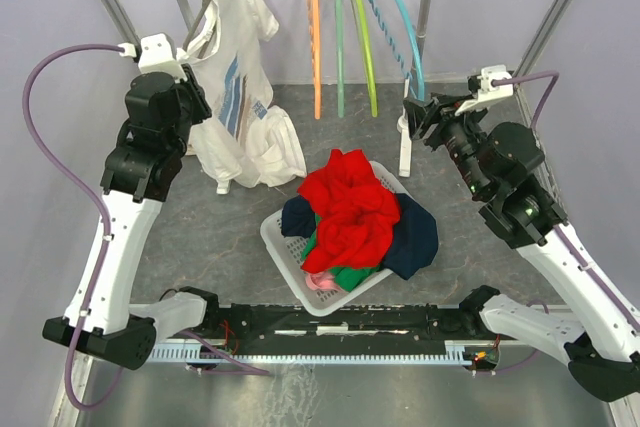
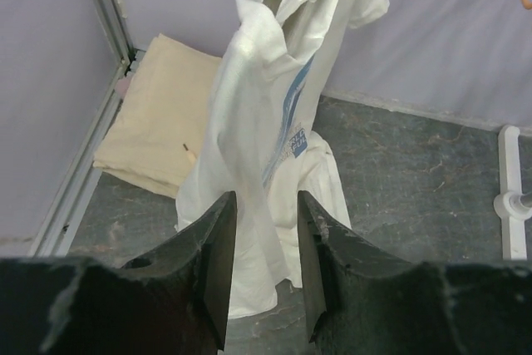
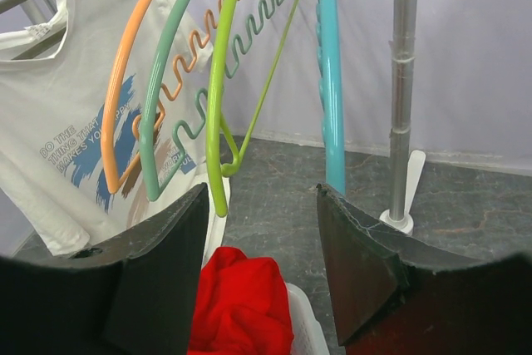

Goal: Remove the t-shirt from the hanger

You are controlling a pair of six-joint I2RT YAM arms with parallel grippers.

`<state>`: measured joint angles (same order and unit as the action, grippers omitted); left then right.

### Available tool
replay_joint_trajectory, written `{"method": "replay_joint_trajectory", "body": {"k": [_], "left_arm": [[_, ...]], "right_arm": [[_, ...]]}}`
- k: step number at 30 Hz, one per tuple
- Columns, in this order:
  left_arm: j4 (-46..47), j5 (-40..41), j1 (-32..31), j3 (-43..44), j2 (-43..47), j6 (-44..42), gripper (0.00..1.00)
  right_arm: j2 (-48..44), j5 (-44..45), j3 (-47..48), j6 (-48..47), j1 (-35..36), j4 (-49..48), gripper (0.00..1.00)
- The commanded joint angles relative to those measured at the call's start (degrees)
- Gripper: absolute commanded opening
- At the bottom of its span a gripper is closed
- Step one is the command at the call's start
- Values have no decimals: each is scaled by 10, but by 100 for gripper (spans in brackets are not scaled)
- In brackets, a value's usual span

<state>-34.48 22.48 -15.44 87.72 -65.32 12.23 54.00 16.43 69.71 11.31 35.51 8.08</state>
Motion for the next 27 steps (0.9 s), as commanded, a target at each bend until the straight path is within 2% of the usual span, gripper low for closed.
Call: {"method": "replay_joint_trajectory", "body": {"k": [1, 19, 22, 25, 27], "left_arm": [[-1, 40, 2, 3, 16, 24, 42], [25, 91, 2, -23, -5, 12, 45], [42, 82, 2, -32, -8, 12, 35], [54, 76, 2, -34, -6, 13, 11], [56, 75, 2, -34, -1, 13, 3]], "right_arm": [[8, -19, 3, 6, -1, -26, 63], [22, -24, 9, 0, -2, -31, 62], [20, -20, 9, -3, -2, -30, 62], [18, -17, 9, -5, -2, -29, 62], [17, -17, 9, -5, -2, -29, 62]]}}
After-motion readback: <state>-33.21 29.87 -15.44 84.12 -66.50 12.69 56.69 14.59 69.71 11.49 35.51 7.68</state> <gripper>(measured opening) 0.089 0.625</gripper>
